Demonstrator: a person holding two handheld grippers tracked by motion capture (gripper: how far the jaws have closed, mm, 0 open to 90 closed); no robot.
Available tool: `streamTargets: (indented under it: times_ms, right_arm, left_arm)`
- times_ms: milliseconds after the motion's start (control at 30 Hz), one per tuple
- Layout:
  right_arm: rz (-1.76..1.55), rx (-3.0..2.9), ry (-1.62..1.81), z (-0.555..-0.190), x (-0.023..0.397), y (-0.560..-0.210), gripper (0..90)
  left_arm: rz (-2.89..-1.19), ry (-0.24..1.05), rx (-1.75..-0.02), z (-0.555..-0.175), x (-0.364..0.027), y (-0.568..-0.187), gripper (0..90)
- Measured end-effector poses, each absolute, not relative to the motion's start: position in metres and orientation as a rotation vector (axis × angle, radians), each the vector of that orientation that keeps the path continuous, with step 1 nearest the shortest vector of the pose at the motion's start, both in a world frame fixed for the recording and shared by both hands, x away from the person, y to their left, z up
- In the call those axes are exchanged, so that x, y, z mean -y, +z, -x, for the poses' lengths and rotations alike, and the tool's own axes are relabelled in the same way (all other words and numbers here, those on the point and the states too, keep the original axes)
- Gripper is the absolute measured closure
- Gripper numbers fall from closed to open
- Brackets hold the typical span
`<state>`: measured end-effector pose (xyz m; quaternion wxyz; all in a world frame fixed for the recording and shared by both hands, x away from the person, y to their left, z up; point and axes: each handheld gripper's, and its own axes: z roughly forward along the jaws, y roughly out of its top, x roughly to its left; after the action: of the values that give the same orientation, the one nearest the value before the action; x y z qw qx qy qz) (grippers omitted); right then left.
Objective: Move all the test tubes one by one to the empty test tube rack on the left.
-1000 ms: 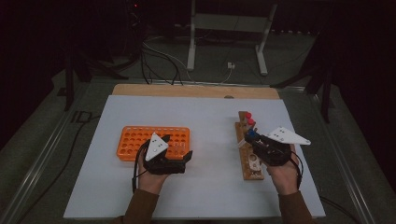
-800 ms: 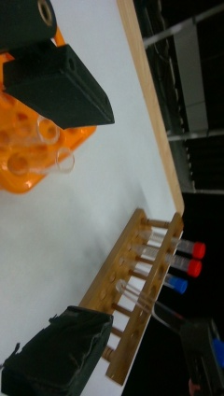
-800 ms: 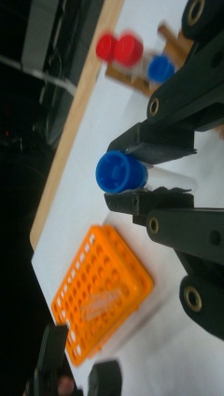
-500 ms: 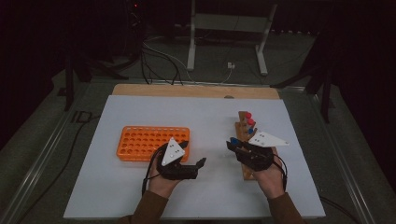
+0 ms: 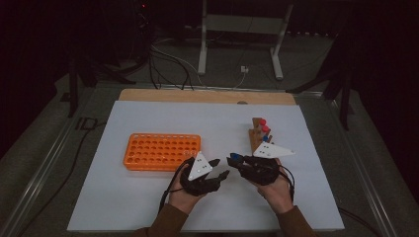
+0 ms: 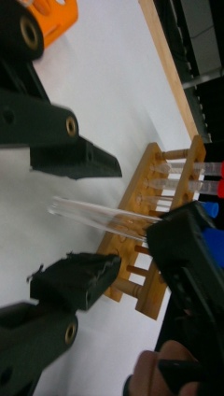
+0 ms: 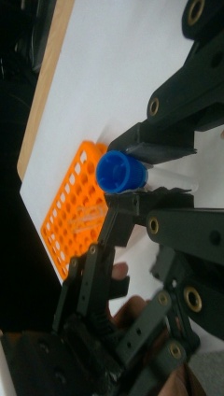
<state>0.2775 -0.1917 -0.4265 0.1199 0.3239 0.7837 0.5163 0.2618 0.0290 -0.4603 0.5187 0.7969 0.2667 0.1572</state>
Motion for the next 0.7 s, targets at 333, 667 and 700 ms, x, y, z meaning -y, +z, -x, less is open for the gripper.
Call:
streamTargets:
  times_ms: [333, 667, 700]
  right_arm:
    - [-0.917, -2.339, 1.546, -0.2744, 0.1815, -0.4291, 75.6]
    - [-0.917, -2.355, 1.572, -0.2748, 0.1817, -0.4303, 75.3]
    - [-0.919, -2.353, 1.577, -0.2749, 0.1821, -0.4302, 74.0]
  left_arm:
    - [-1.928, 0.39, -0.599, -0.2578, -0.0234, -0.4602, 67.5]
    - [-1.926, 0.374, -0.589, -0.2579, -0.0254, -0.4605, 77.1]
    - [-1.924, 0.37, -0.587, -0.2581, -0.0256, -0.4604, 77.2]
